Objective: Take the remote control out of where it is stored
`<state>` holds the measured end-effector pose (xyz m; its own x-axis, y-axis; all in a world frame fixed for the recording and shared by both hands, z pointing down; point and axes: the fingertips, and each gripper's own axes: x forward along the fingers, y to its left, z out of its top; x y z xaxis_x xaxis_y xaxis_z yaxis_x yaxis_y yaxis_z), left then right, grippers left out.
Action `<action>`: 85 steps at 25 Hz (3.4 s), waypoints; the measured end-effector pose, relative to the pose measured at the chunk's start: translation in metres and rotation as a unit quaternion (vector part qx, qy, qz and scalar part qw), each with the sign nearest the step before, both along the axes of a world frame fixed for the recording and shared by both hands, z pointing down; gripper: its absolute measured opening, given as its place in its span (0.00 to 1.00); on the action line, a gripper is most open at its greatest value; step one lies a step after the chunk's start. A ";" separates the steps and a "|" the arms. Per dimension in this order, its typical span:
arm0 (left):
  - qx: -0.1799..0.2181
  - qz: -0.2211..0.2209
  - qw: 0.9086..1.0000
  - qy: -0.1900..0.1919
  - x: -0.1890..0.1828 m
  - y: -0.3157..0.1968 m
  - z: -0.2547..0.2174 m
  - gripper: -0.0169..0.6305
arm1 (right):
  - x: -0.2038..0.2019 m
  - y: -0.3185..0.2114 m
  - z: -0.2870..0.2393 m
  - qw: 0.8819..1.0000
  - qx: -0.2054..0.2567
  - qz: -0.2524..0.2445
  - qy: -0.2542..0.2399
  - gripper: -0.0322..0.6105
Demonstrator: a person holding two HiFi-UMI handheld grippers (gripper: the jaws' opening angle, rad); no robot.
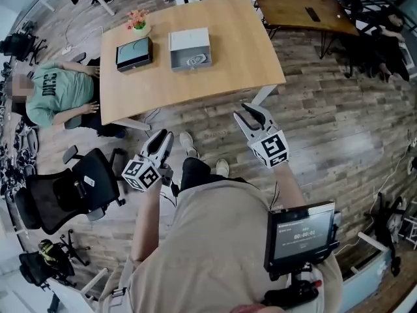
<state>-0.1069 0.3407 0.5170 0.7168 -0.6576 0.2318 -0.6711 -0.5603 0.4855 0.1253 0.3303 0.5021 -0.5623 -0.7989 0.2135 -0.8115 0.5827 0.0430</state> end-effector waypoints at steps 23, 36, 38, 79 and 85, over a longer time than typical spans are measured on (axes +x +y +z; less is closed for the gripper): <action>-0.006 0.062 0.998 0.024 -0.052 -0.245 0.006 0.19 | -0.062 -0.217 -0.007 0.998 -0.031 0.029 0.050 0.22; 0.003 0.101 0.994 0.032 -0.087 -0.323 0.023 0.19 | -0.084 -0.279 0.004 0.992 -0.044 0.066 0.094 0.22; 0.004 0.106 0.994 0.032 -0.089 -0.330 0.025 0.19 | -0.089 -0.286 0.004 0.992 -0.042 0.064 0.103 0.22; -0.051 -0.055 0.996 -0.038 -0.004 -0.417 0.050 0.19 | -0.041 -0.448 0.121 0.947 -0.117 -0.218 0.204 0.29; -0.058 -0.105 0.991 -0.057 -0.001 -0.420 0.059 0.19 | -0.043 -0.458 0.135 0.935 -0.110 -0.266 0.206 0.29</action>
<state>-0.1078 -0.0797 0.5756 0.5324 -0.7536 0.3855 -0.8207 -0.3480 0.4531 0.0820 -0.1276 0.6372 -0.7018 -0.3403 0.6258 -0.3456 0.9309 0.1186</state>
